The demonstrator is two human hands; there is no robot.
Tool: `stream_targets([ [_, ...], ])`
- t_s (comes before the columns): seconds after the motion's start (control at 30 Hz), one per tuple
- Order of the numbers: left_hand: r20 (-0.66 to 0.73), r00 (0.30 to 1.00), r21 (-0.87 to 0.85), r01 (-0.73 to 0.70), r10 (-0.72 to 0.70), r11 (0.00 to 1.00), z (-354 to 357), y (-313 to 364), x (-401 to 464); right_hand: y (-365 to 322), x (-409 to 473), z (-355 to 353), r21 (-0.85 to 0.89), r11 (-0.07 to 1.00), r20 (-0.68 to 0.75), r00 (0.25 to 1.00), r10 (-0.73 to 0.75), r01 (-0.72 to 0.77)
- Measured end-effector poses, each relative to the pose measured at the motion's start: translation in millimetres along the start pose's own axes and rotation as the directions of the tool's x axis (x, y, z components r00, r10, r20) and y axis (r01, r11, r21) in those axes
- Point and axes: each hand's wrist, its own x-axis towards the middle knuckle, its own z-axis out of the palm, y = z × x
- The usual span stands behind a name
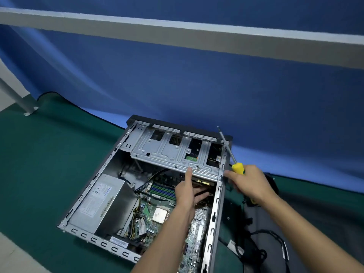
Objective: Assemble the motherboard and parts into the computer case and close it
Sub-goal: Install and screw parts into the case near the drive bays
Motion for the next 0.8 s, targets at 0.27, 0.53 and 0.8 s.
stream_targets([
  [0.27, 0.045, 0.999, 0.195, -0.025, 0.016, 0.981, -11, 5, 0, 65, 6, 37, 0.318, 0.928, -0.018, 0.978, 0.208, -0.192],
  [0.53, 0.065, 0.998, 0.381, -0.028, 0.003, 0.924, -15, 8, 3, 108, 6, 75, 0.220, 0.888, 0.051, 0.914, 0.404, -0.405],
  [0.8, 0.077, 0.996, 0.340, -0.058, 0.034, 0.939, -9, 9, -5, 118, -4, 75, 0.006, 0.904, 0.029, 0.904, 0.428, -0.428],
])
